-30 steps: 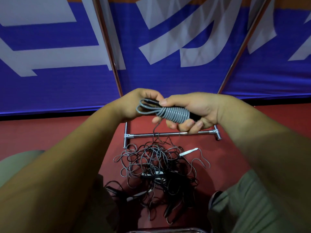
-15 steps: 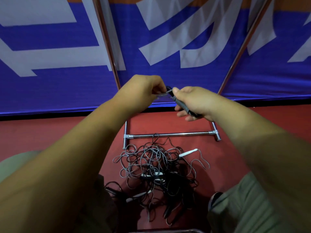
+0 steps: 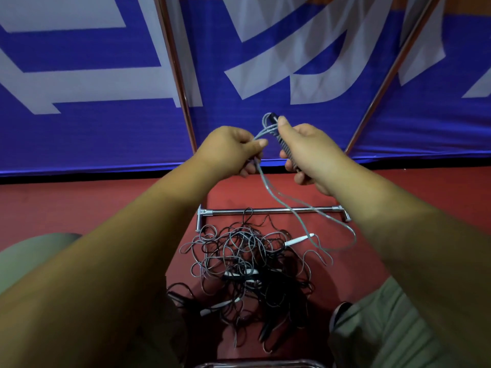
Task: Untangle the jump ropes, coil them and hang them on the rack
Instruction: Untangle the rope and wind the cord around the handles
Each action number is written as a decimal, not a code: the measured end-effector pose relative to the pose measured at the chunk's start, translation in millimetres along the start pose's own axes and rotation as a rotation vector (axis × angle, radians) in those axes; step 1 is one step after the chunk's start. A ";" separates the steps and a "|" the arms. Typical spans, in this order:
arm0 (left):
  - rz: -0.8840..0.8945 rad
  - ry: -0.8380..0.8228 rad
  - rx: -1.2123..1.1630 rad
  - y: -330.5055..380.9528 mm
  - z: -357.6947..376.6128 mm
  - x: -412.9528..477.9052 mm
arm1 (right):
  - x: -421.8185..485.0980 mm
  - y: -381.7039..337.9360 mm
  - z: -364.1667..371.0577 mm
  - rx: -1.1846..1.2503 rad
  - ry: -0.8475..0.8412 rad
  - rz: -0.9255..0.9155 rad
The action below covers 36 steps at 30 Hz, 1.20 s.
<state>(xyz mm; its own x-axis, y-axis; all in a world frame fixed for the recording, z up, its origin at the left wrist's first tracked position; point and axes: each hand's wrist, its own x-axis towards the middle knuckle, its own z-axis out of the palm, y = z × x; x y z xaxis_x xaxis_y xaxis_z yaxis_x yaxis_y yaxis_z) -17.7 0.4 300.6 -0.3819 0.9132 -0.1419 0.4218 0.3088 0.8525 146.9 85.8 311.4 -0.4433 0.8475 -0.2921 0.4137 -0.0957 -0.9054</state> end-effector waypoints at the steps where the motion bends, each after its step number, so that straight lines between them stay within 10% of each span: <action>1: 0.059 0.014 0.049 1.5 -3.4 0.0 | 0.3 -0.8 -0.9 0.065 0.001 0.031; 10: 0.152 -0.196 -0.556 15.0 -0.1 -5.7 | 0.7 -4.0 -9.4 0.309 -0.107 0.179; 21: 0.188 -0.285 0.260 -0.2 -6.1 -4.5 | -9.4 -10.7 -21.7 0.253 -0.140 0.135; 36: 0.184 -0.251 0.141 0.3 -6.7 -7.7 | -13.2 -15.7 -15.5 0.271 -0.235 0.186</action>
<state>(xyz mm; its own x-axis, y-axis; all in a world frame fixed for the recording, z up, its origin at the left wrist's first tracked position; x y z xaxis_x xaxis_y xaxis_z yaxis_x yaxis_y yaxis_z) -20.1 -8.3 305.3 -0.0818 0.9887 -0.1260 0.5809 0.1500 0.8001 158.6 84.2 334.3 -0.5633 0.6636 -0.4923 0.2929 -0.3967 -0.8700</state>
